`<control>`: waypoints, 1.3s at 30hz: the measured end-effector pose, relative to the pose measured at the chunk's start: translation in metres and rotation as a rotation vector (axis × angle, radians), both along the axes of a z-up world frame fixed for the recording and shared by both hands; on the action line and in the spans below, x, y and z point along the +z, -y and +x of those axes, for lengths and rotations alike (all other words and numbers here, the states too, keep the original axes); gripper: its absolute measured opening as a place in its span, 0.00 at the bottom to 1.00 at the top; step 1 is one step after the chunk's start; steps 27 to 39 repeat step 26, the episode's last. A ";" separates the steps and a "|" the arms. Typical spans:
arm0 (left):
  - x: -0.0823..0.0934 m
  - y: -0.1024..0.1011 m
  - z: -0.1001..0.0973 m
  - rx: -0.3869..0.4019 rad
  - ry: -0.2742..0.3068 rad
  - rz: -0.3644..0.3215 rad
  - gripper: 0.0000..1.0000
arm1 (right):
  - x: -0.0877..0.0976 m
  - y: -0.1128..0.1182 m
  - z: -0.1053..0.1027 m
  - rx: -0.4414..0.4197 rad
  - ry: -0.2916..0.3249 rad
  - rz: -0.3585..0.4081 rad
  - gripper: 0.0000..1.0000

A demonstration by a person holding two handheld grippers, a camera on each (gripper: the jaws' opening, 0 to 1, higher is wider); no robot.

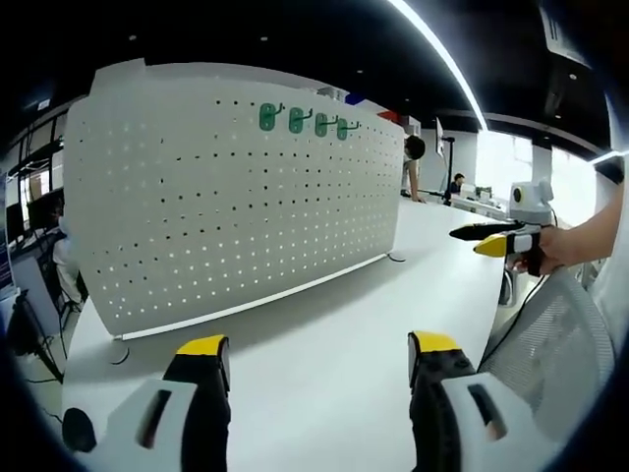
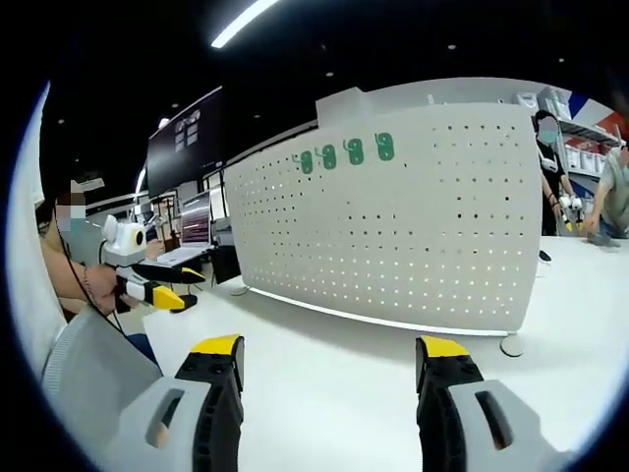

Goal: Insert the hook assembly into the mounting plate slot until the hook locks in place.

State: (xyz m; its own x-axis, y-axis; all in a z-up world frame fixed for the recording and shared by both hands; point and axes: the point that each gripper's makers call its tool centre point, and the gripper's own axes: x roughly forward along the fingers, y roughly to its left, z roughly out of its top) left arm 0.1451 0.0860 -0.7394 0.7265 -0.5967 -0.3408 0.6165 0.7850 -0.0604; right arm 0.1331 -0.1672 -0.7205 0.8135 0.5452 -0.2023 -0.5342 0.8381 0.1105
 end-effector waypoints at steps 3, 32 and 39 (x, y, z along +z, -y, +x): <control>-0.004 -0.001 0.000 0.004 -0.009 0.008 0.77 | 0.000 -0.001 -0.001 0.001 -0.002 0.001 0.69; -0.004 -0.002 0.001 0.009 -0.012 -0.002 0.76 | -0.002 -0.001 -0.002 -0.001 -0.011 0.008 0.68; -0.004 -0.002 0.001 0.009 -0.012 -0.002 0.76 | -0.002 -0.001 -0.002 -0.001 -0.011 0.008 0.68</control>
